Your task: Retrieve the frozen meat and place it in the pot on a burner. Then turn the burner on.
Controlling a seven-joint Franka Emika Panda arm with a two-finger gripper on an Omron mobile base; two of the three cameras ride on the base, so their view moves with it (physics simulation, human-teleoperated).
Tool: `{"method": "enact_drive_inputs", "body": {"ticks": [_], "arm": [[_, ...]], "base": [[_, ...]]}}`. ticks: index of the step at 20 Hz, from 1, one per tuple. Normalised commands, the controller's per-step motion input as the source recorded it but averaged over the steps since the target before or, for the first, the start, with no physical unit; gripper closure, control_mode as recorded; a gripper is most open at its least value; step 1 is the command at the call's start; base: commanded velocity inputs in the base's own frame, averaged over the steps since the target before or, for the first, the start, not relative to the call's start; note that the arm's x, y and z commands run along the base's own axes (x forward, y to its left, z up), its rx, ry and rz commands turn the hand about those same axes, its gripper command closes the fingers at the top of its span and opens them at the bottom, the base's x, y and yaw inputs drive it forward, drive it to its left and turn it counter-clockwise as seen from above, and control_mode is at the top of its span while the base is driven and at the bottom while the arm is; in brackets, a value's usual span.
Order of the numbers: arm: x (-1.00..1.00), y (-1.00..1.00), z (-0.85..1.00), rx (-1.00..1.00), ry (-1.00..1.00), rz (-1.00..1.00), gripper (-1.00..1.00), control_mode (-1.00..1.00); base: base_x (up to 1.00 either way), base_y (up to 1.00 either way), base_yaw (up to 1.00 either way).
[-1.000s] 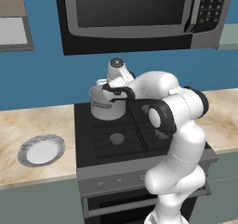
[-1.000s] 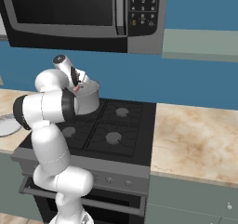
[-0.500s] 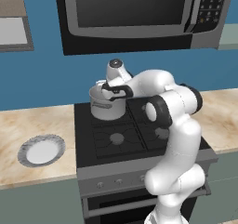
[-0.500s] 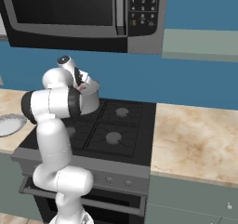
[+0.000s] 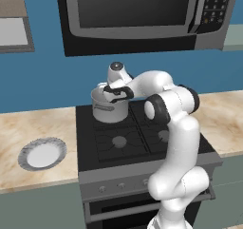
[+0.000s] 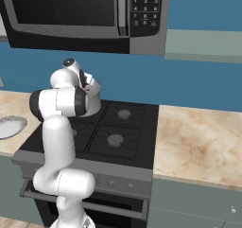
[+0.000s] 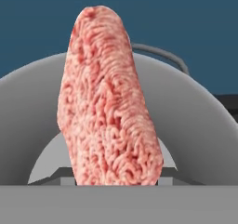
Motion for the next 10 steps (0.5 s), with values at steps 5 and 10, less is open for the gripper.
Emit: {"method": "enact_drive_inputs", "body": {"ticks": [5,10], "arm": [[0.13,0.0,0.0,0.0,0.0,0.0,1.0,-1.0],[0.14,0.01,0.0,0.0,0.0,0.0,-1.0,-1.0]], "base": [[0.0,0.0,0.0],[0.0,0.0,0.0]]}}
